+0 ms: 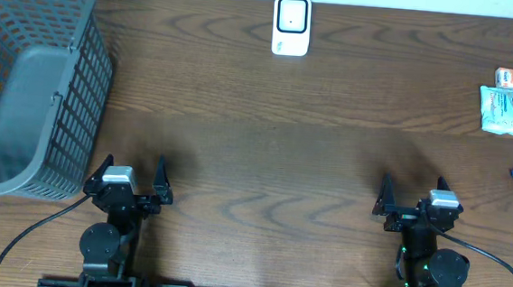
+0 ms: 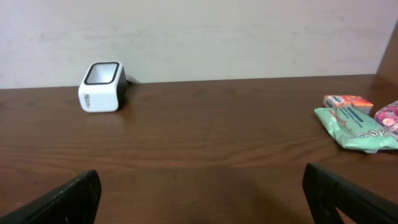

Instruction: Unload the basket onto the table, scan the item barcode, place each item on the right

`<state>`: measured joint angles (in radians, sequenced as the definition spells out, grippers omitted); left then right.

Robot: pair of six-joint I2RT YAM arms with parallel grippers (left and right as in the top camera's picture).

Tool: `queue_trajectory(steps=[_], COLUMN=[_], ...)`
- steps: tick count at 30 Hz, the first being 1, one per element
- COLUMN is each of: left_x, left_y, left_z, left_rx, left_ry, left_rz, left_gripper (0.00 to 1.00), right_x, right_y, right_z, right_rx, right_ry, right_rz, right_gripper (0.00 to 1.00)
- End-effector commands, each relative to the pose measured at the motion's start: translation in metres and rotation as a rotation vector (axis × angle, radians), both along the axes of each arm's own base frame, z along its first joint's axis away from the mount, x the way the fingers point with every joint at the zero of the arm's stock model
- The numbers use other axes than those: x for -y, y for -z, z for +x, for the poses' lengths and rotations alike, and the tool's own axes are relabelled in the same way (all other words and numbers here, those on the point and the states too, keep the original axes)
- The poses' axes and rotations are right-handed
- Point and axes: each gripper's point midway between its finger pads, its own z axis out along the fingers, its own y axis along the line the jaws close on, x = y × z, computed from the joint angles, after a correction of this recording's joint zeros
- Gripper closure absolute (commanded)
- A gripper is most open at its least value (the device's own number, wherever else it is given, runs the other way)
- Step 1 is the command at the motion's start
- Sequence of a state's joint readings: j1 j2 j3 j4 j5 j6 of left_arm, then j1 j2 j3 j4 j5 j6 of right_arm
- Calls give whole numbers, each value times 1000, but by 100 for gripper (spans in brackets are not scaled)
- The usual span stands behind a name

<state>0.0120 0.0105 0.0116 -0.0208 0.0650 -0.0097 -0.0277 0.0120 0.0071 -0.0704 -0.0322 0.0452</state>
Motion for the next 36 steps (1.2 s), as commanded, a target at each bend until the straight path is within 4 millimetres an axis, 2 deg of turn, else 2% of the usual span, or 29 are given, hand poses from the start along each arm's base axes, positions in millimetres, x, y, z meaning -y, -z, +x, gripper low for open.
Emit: queue_trajectory(steps=[1,36], left_x=[4,3], left_y=[14,13], left_z=[-2,-1], left_rx=[-48,-44], left_ry=[25,27], left_rz=[21,50], left_gripper=[2,2], right_x=[1,1], right_y=[0,0], right_z=[0,0], right_rx=[0,0], right_ry=[5,5], right_rz=[14,13], right_gripper=[1,1])
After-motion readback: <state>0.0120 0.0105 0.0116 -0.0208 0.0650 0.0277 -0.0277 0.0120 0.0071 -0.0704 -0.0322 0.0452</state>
